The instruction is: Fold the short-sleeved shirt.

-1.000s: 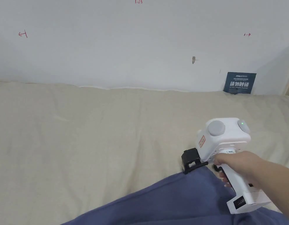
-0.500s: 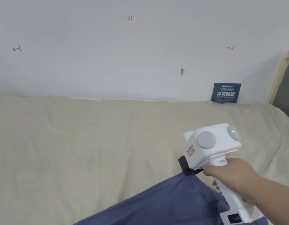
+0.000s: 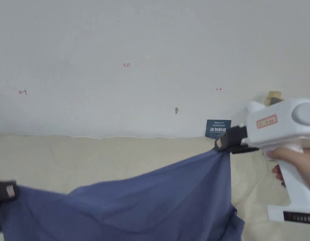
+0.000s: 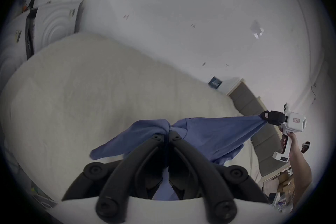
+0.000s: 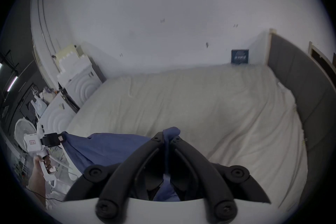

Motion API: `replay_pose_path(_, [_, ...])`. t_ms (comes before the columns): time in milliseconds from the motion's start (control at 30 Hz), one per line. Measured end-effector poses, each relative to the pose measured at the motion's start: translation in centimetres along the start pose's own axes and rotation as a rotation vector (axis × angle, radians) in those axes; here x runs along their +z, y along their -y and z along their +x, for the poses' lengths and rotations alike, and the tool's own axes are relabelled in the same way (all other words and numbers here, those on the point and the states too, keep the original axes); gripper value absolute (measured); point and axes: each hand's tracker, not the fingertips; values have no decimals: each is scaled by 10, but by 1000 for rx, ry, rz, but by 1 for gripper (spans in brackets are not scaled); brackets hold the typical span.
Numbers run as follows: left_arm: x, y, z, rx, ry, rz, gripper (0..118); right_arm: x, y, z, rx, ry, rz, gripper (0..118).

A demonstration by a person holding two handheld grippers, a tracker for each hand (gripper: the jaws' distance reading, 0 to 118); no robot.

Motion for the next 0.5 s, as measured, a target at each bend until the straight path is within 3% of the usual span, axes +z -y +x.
replay_pose_path(233, [43,-101,64,-161,3,115,3,123,-56,-10,-56,45,175,5])
replay_pose_path(500, [52,-183,120,-127,16,214,3,164,-96,-26,-47,76,280,5])
